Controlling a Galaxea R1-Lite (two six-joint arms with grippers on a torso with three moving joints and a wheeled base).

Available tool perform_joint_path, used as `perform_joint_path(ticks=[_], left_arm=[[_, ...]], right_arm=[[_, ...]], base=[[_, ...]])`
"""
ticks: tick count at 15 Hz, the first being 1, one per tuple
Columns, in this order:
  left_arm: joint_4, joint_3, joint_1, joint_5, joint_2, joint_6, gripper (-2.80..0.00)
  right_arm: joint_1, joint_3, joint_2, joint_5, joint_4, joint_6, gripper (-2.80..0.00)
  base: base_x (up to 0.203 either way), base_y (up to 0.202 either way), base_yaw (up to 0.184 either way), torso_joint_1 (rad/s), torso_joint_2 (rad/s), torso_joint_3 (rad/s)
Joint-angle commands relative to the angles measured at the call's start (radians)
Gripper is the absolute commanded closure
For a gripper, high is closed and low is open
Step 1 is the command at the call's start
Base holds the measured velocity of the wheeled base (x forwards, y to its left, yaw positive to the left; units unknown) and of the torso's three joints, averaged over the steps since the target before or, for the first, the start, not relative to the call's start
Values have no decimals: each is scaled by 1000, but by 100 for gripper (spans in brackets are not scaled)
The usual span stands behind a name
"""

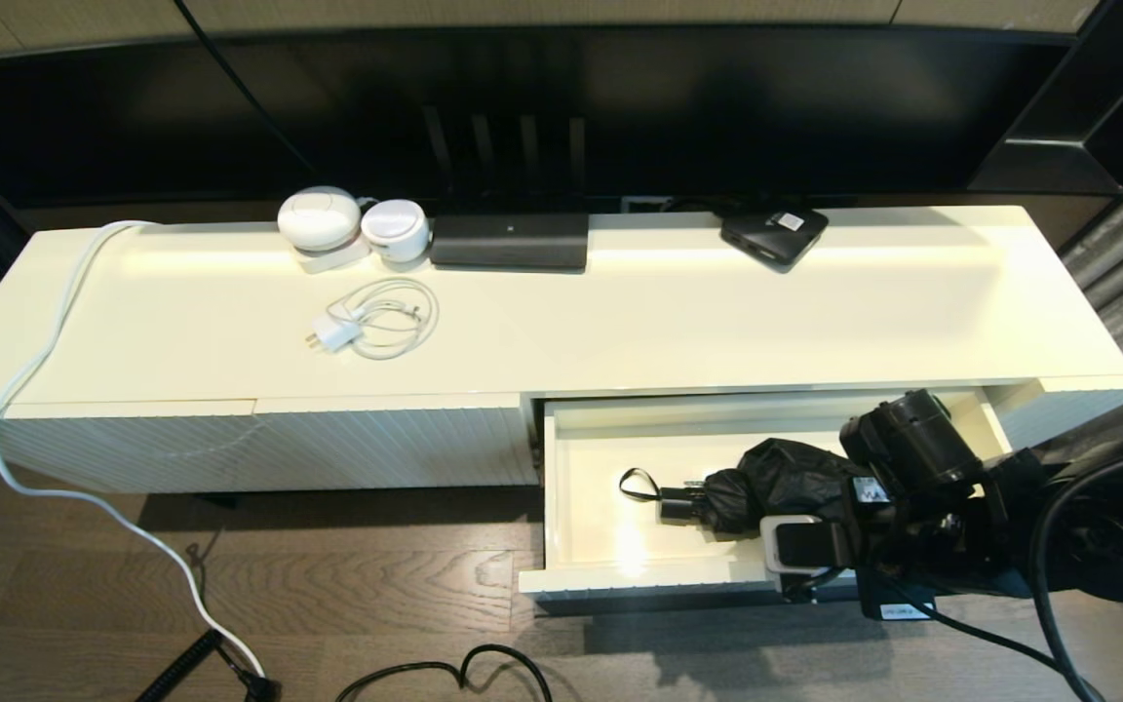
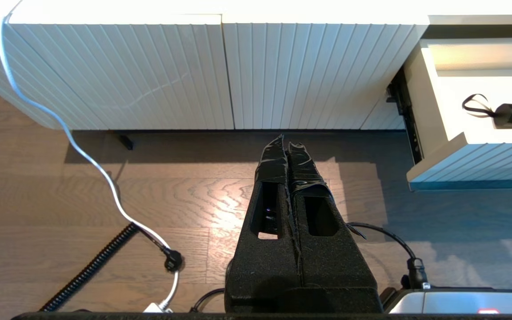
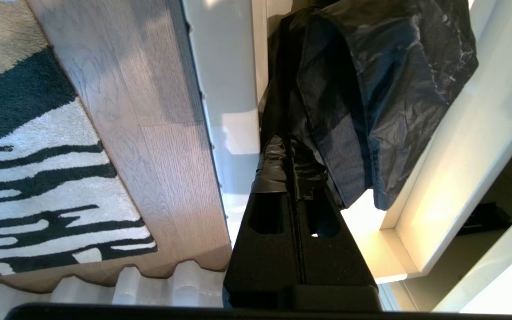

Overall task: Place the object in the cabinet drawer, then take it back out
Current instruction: Open the drawer, then take the umbrella out of the drawer and put it on the table

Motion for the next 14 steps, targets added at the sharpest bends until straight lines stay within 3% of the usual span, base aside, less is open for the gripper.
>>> perform_joint_path(ticks=[1,10,14], left_arm=[[-1,0,1,0,1,-1,0],[-1,0,1,0,1,-1,0],[-1,0,0,0,1,-1,0]], right_arm=[[3,1,-23,0,-11,-7,0],[3,-7,-181,-10,-112,-18,0],[-15,-69,-235,-9,8,-60,0]], base=[[0,0,0,0,0,0],[0,0,0,0,0,0],[0,0,0,0,0,0]])
